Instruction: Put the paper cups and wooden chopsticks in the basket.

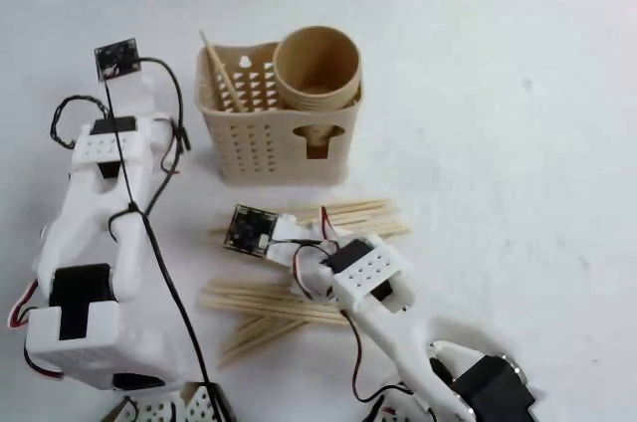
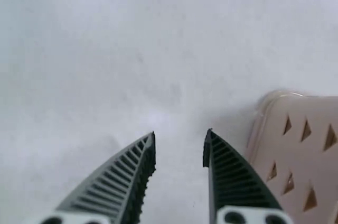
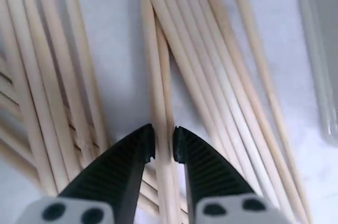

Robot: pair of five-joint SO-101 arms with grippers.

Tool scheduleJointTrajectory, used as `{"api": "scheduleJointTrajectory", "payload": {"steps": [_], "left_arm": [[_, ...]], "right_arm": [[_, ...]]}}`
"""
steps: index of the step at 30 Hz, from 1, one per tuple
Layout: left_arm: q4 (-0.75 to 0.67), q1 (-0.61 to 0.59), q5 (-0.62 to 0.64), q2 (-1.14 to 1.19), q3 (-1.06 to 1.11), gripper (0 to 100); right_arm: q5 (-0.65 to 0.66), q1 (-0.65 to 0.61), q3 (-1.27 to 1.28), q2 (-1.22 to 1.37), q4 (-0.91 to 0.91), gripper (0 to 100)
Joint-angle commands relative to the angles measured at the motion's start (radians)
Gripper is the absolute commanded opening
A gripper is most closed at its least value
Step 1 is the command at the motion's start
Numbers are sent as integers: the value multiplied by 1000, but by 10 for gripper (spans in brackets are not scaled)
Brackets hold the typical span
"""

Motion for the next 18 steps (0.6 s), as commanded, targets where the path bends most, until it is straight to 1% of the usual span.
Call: {"api": "scheduleJointTrajectory", "payload": {"steps": [1, 18], "left_arm": [[-18, 10, 8, -28, -5, 165], [-18, 10, 8, -28, 0, 165]], "right_arm": [[-8, 10, -3, -19, -13, 17], [-8, 15, -3, -19, -4, 22]]}}
